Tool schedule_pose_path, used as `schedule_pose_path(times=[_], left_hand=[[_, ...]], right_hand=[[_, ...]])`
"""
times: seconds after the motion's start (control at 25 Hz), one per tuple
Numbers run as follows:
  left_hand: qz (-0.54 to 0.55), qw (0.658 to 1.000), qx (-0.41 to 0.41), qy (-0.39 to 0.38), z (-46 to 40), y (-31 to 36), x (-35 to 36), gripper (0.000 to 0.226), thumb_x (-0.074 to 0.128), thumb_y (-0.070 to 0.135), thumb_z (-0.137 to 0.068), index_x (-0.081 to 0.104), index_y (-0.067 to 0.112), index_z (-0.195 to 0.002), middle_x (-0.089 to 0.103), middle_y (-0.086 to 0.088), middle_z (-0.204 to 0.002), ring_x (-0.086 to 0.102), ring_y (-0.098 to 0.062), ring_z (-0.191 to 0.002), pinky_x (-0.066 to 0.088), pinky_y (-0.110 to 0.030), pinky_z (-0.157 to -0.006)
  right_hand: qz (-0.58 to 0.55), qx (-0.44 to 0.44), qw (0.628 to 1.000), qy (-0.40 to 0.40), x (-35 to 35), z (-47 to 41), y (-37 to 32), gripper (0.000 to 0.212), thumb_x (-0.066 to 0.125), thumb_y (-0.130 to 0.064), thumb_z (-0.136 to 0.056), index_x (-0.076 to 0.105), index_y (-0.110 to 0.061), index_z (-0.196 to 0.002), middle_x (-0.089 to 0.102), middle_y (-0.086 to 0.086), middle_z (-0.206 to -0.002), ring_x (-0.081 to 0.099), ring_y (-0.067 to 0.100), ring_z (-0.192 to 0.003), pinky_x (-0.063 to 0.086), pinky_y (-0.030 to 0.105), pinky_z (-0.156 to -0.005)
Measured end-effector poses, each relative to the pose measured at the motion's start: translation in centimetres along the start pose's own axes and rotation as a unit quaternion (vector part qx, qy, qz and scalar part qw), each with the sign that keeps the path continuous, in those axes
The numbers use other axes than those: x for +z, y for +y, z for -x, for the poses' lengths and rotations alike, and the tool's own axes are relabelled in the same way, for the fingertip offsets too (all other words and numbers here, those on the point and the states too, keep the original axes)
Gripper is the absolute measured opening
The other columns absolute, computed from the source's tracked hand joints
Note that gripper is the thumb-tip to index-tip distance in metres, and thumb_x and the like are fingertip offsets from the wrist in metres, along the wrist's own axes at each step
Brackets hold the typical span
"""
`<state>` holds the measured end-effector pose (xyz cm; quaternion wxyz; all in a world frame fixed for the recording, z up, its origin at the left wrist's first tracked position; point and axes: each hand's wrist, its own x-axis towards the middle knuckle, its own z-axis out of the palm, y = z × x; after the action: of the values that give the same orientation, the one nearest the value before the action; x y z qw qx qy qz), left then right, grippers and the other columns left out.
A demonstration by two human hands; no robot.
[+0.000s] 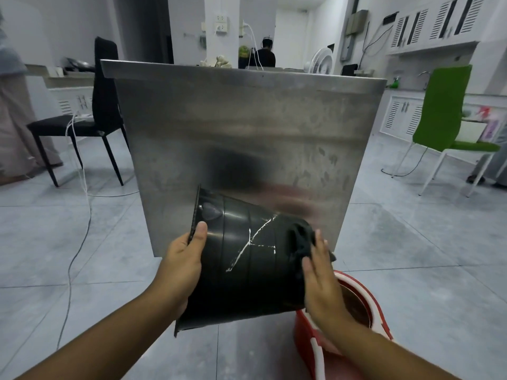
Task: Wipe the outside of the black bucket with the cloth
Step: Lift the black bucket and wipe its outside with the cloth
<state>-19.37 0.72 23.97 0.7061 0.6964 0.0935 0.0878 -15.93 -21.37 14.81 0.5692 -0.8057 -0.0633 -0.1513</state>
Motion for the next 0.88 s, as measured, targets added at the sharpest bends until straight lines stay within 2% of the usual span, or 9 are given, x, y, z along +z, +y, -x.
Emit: schedule_pose_path(times=[0.04,0.12,0.24,0.32,0.4,0.52,0.6,0.72,0.88], left_hand=[[-0.001,1.0,-0.003,0.001,-0.1,-0.1,-0.3,0.039,0.038,0.045,-0.097,0.066,0.021,-0.083,0.071,0.001,-0.086,0.063,-0.017,-0.088,0.046,-0.039,-0.086],[-0.003,1.0,-0.003,-0.01,-0.4,-0.4,-0.9,0.039,0.04,0.046,-0.096,0.068,0.021,-0.087,0.074,0.001,-0.086,0.065,-0.019,-0.092,0.047,-0.043,-0.093],[-0.017,0.997,0.022,-0.065,0.3,-0.4,-0.8,0.036,0.041,0.04,-0.098,0.07,0.019,-0.09,0.079,0.01,-0.075,0.073,-0.007,-0.077,0.056,-0.025,-0.067],[-0.026,0.993,0.038,-0.112,0.9,-0.9,-0.4,0.033,0.044,0.035,-0.097,0.072,0.016,-0.094,0.08,0.009,-0.082,0.074,-0.006,-0.079,0.056,-0.015,-0.06],[-0.026,0.989,0.056,-0.137,1.2,-1.6,0.0,0.033,0.048,0.033,-0.095,0.073,0.012,-0.098,0.08,-0.001,-0.091,0.075,-0.015,-0.089,0.057,-0.017,-0.068],[-0.036,0.985,0.078,-0.147,1.6,-1.8,0.6,0.031,0.047,0.03,-0.095,0.073,0.014,-0.095,0.08,0.001,-0.091,0.075,-0.011,-0.086,0.058,-0.02,-0.069],[-0.072,0.983,0.098,-0.139,1.4,-1.7,0.5,0.029,0.047,0.031,-0.095,0.072,0.017,-0.091,0.079,0.007,-0.088,0.073,-0.006,-0.083,0.057,-0.018,-0.068],[-0.099,0.984,0.092,-0.114,0.6,-1.7,-0.4,0.029,0.048,0.031,-0.096,0.073,0.016,-0.092,0.079,0.006,-0.085,0.073,-0.009,-0.083,0.057,-0.018,-0.07],[-0.069,0.995,0.033,-0.064,0.2,-1.9,-0.4,0.029,0.047,0.029,-0.098,0.072,0.016,-0.091,0.079,0.008,-0.076,0.074,-0.006,-0.072,0.055,-0.021,-0.063]], right_hand=[[0.116,-0.102,0.988,-0.008,0.6,1.0,0.8,0.05,0.033,-0.027,-0.105,0.017,-0.05,-0.146,0.006,-0.016,-0.164,-0.005,0.01,-0.151,0.011,0.041,-0.119],[0.297,-0.244,0.922,-0.053,1.7,2.5,2.1,0.058,0.036,-0.029,-0.101,0.011,-0.035,-0.153,-0.002,-0.012,-0.166,-0.009,0.018,-0.152,0.011,0.05,-0.121],[0.376,-0.342,0.854,-0.114,3.2,3.8,0.6,0.066,0.037,-0.037,-0.1,0.003,-0.029,-0.155,-0.001,-0.005,-0.166,-0.003,0.024,-0.153,0.01,0.05,-0.118],[0.349,-0.362,0.856,-0.123,3.3,3.6,-2.1,0.063,0.036,-0.04,-0.1,0.011,-0.026,-0.155,0.008,-0.002,-0.166,0.003,0.023,-0.153,0.01,0.047,-0.119],[0.315,-0.347,0.877,-0.106,2.5,2.3,-3.6,0.061,0.038,-0.04,-0.099,0.018,-0.024,-0.154,0.017,-0.002,-0.165,0.008,0.017,-0.152,0.012,0.041,-0.121],[0.231,-0.182,0.954,-0.057,0.2,-1.0,-3.9,0.057,0.035,-0.043,-0.097,0.027,-0.03,-0.152,0.033,-0.006,-0.159,0.026,0.01,-0.147,0.024,0.034,-0.118],[0.212,-0.062,0.975,-0.027,-1.2,-2.2,-2.6,0.047,0.034,-0.04,-0.102,0.038,-0.027,-0.147,0.045,-0.003,-0.152,0.039,0.017,-0.141,0.031,0.032,-0.112],[0.215,-0.007,0.976,-0.028,-1.3,-1.2,-0.7,0.054,0.028,-0.043,-0.101,0.025,-0.027,-0.152,0.028,-0.005,-0.161,0.023,0.015,-0.149,0.021,0.035,-0.12],[0.323,-0.18,0.925,-0.089,1.4,2.5,0.1,0.061,0.029,-0.041,-0.102,-0.002,-0.033,-0.153,-0.008,-0.017,-0.163,-0.007,0.007,-0.151,0.003,0.036,-0.122]])
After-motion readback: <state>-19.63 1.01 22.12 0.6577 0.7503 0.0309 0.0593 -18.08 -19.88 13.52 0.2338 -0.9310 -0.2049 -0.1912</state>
